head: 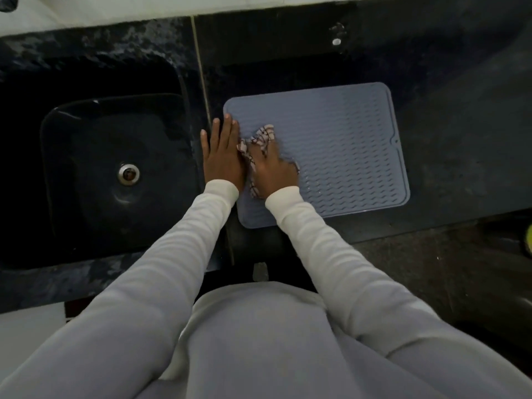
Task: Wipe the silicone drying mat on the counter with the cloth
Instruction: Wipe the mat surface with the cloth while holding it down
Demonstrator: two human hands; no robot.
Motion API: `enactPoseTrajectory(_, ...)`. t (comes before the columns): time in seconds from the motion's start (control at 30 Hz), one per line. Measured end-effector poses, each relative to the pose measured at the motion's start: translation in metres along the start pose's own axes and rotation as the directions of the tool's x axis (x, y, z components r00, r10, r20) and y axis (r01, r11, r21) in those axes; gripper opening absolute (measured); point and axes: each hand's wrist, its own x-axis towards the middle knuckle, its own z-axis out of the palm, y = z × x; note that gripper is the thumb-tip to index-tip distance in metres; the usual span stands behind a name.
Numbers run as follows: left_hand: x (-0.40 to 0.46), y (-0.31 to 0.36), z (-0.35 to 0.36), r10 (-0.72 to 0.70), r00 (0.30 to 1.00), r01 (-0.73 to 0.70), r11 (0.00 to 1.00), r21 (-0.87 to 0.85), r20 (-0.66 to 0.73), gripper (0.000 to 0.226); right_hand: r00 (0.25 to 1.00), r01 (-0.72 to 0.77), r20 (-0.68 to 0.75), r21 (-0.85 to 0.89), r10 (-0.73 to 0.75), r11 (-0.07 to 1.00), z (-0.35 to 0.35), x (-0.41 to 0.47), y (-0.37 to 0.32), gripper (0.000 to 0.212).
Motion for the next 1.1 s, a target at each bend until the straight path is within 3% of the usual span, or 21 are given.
enactPoseTrajectory(0.07,-0.002,0.001,-0.003,0.012,1.0,-0.012,1.0,-0.01,-0.001,0.062,1.0,0.014,-0.006,0.037,-0.014,0.999,-0.01,-0.005,0.024,0.097)
enactPoseTrajectory(0.13,-0.003,0.001,-0.003,0.016,1.0,-0.016,1.0,-0.007,-0.014,0.061,0.999,-0.045,0.026,0.057,0.044,0.997,-0.017,-0.007,0.06,0.092)
enactPoseTrajectory(0.2,-0.003,0.001,-0.002,0.008,1.0,-0.009,1.0,-0.011,-0.029,0.059,0.991,-0.12,0.053,0.019,0.119,0.993,-0.025,-0.01,0.103,0.081)
enactPoseTrajectory(0.33,-0.002,0.001,-0.004,0.002,1.0,-0.002,1.0,-0.01,-0.032,0.057,0.946,-0.315,-0.064,0.034,0.317,0.948,-0.039,-0.011,0.184,0.041)
enactPoseTrajectory(0.6,-0.003,0.002,-0.004,0.003,0.999,-0.003,1.0,0.0,-0.032,0.056,0.872,-0.477,-0.142,-0.035,0.468,0.878,-0.056,-0.006,0.251,0.033)
enactPoseTrajectory(0.73,-0.001,0.003,-0.003,0.008,1.0,-0.007,0.999,0.047,-0.027,0.058,0.887,-0.449,-0.139,-0.029,0.441,0.893,-0.068,-0.011,0.229,0.034)
enactPoseTrajectory(0.87,-0.001,0.003,-0.004,0.012,1.0,-0.012,0.999,0.046,-0.01,0.061,0.953,-0.242,-0.159,0.111,0.258,0.964,-0.069,-0.023,0.158,0.037)
enactPoseTrajectory(0.97,-0.004,0.003,-0.011,0.018,0.999,-0.018,1.0,0.008,0.028,0.061,0.983,-0.065,-0.147,0.284,0.111,0.957,-0.045,-0.027,0.077,0.038)
enactPoseTrajectory(1.03,-0.011,0.003,-0.014,0.033,0.999,-0.033,0.999,-0.008,0.032,0.066,0.991,0.044,-0.132,0.199,-0.018,0.979,-0.017,-0.033,0.021,0.041)
enactPoseTrajectory(1.1,-0.017,0.001,-0.012,0.045,0.999,-0.045,0.999,0.004,0.027,0.068,0.997,-0.002,-0.082,0.04,0.006,0.999,0.004,-0.041,-0.014,0.049)
